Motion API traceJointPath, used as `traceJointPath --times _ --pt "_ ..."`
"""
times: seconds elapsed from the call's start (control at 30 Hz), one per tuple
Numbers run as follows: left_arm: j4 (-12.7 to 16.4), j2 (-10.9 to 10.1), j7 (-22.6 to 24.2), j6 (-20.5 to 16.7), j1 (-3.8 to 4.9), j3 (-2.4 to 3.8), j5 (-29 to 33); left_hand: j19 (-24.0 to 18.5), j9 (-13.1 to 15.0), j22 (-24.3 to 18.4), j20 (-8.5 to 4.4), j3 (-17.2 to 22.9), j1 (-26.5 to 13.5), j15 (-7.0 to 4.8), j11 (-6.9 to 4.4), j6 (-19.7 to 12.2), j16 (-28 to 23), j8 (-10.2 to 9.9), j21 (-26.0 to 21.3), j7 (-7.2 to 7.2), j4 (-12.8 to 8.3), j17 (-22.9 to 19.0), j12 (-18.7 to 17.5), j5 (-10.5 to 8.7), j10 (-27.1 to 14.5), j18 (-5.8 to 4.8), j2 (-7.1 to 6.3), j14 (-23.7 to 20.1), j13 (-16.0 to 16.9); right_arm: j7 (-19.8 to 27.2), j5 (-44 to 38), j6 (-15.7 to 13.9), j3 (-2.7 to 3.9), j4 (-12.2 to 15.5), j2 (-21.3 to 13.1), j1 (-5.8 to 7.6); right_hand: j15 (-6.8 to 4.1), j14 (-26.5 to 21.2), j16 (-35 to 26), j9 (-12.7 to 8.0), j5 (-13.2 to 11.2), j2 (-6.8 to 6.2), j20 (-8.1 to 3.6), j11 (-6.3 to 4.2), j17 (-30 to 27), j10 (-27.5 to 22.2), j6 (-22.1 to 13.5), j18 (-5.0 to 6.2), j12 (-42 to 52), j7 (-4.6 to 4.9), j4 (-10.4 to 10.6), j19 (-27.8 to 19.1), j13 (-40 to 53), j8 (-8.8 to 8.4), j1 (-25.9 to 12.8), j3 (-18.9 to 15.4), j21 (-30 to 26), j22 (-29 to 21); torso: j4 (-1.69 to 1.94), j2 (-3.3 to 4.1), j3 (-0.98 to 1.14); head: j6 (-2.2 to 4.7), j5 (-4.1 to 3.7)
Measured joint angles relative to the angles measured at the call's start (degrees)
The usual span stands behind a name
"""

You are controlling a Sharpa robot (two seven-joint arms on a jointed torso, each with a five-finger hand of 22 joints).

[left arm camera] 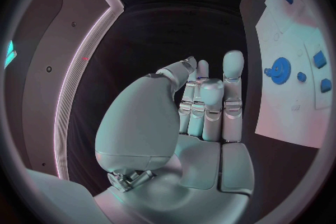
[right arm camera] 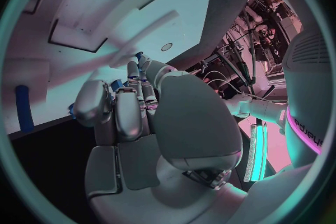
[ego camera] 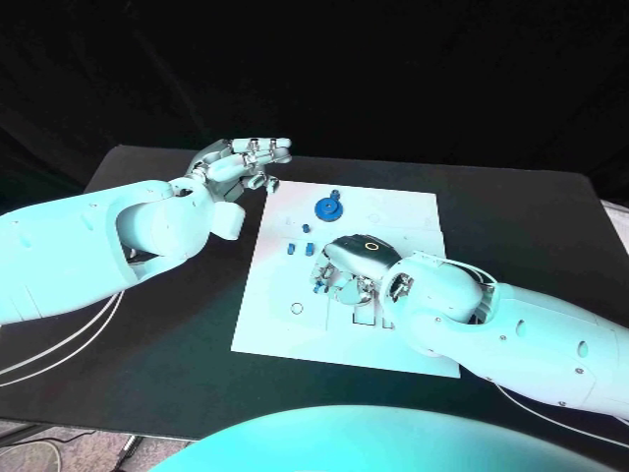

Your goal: Assemble the parts on the task board

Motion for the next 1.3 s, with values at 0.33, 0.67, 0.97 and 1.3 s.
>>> traceJointPath --times 0.33,0.67,0.97,1.3 --pt "0.03 -0.03 -0.09 0.23 0.0 0.0 0.0 -0.12 0.0 -0.05 0.12 -0.14 0.0 0.0 0.0 0.0 0.0 0.0 0.0 0.0 0.14 0.0 0.16 0.0 0.0 0.0 0.0 0.0 0.01 -0.17 -0.21 0.84 0.0 -0.11 0.26 0.02 0.0 0.0 0.0 0.04 0.27 -0.08 0.0 0.0 0.0 0.0 -0.09 0.0 -0.01 0.08 0.0 0.0 -0.01 -0.02 -0.07 0.0 0.0 0.0 -0.1 -0.02 0.02 0.0 0.15" --pt "0.04 -0.01 -0.18 0.42 0.0 0.0 0.01 -0.21 0.01 -0.08 0.21 -0.15 0.0 0.0 0.0 0.0 0.0 0.0 0.0 0.0 0.15 -0.01 0.23 0.0 0.0 0.0 0.0 0.0 0.01 -0.44 -0.51 1.97 -0.44 -0.53 0.86 0.19 0.64 0.0 0.07 0.08 0.31 -0.51 0.71 0.93 -0.05 -0.98 -0.76 0.0 0.05 0.7 0.0 -0.3 -0.63 -0.34 -1.06 0.0 0.0 -0.36 -0.1 -0.03 0.03 0.0 0.24" --pt "0.01 0.01 -0.32 0.55 0.0 0.0 0.01 -0.21 0.0 -0.1 0.2 -0.17 0.0 0.0 0.0 0.0 0.0 0.0 -0.08 0.0 0.14 -0.03 0.23 0.0 0.0 0.0 0.0 0.0 0.01 -1.02 -0.61 0.75 -0.78 -0.64 0.9 0.14 2.38 -0.09 0.1 -1.67 0.41 -2.6 2.67 3.05 -1.57 -10.46 -9.2 0.59 -0.2 2.76 -0.06 -2.76 -1.31 -0.89 -3.75 -1.07 -2.67 -4.53 -0.11 -0.04 0.05 0.0 0.11" --pt "-0.06 0.11 -0.58 0.89 0.0 0.0 0.01 -0.2 0.01 -0.29 0.2 -0.31 0.0 0.0 0.21 0.0 0.0 0.0 -0.22 0.0 -0.01 -0.17 0.23 0.0 -0.2 -0.01 0.0 0.0 0.06 -1.55 -0.61 -2.2 -0.93 1.56 -1.26 -0.14 2.38 -0.09 -0.76 -1.51 0.41 -2.78 2.76 3.22 -2.99 -11.42 -9.95 0.92 0.85 2.73 -0.46 -3.2 -1.04 -0.89 -3.67 -1.45 -3.12 -5.52 -0.12 -0.05 0.1 0.0 -0.15"
